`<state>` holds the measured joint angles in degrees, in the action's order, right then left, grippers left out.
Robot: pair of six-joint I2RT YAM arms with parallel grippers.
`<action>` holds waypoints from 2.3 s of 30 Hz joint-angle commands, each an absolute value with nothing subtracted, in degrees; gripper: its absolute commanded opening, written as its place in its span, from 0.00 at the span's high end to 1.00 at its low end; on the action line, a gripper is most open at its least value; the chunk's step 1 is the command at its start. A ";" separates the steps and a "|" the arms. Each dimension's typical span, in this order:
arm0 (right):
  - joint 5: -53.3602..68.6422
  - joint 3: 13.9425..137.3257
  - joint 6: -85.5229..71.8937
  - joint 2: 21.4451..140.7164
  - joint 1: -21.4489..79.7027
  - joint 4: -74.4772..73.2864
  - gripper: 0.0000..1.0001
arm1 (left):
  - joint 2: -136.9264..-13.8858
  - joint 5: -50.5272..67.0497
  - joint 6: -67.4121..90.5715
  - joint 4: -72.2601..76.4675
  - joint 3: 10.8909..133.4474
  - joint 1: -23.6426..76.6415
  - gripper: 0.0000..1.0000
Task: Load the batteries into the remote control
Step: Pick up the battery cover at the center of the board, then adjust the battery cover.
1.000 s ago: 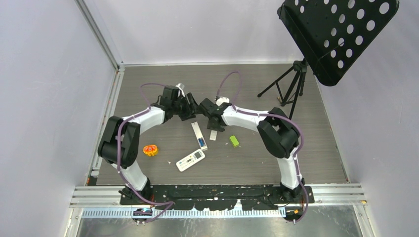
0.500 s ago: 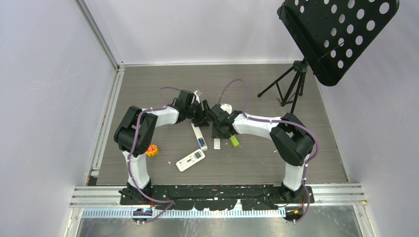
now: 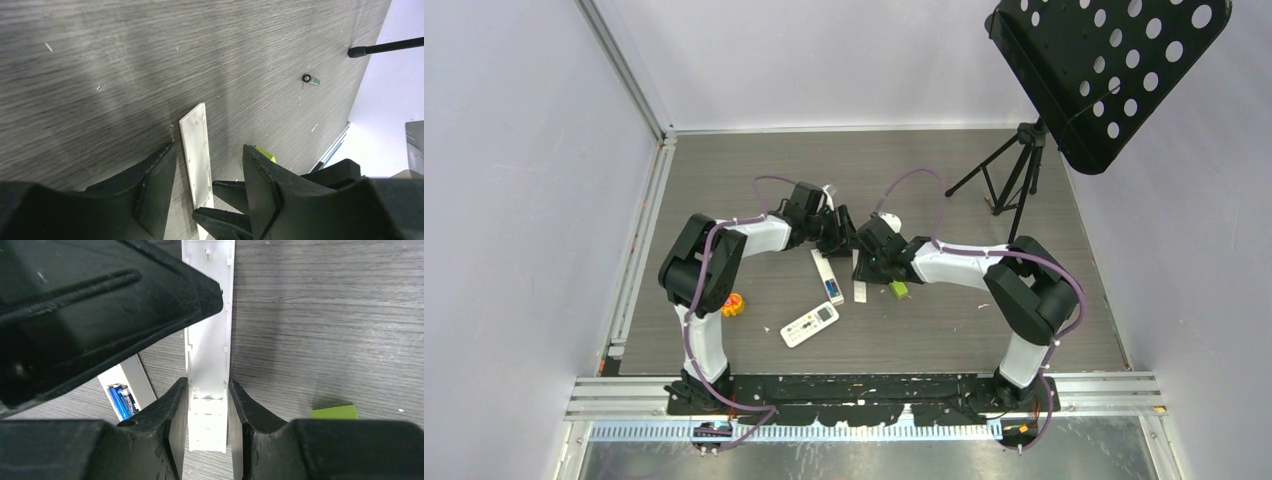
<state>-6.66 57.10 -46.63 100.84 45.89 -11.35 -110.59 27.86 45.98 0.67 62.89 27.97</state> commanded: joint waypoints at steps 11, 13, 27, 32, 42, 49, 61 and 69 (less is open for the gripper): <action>-3.73 51.94 -44.96 98.50 44.75 4.44 0.74 | -112.91 25.82 43.61 -4.62 63.37 30.15 0.70; -4.41 52.32 -44.65 98.31 44.61 2.84 0.69 | -112.29 25.16 43.09 -5.13 63.61 30.08 0.87; -2.29 50.84 -40.97 76.24 43.24 -8.83 0.21 | -102.69 37.71 35.32 -7.48 71.06 27.57 1.00; -0.79 48.70 -41.75 67.67 42.98 -7.62 0.30 | -98.05 46.56 35.20 -8.95 74.51 26.72 1.00; 8.79 44.01 -42.60 54.28 42.98 -1.00 0.38 | -84.61 55.23 39.70 -6.59 75.20 26.63 1.00; 21.12 45.07 -43.82 55.51 43.86 10.80 0.37 | -78.31 57.38 52.73 11.73 69.65 26.76 1.00; 15.24 45.20 -38.48 61.00 44.36 17.63 1.00 | -70.49 33.20 45.67 -3.45 65.76 26.89 0.20; -12.84 56.55 -16.38 73.44 53.50 4.21 1.00 | -68.99 5.14 38.46 -20.85 71.91 30.51 0.07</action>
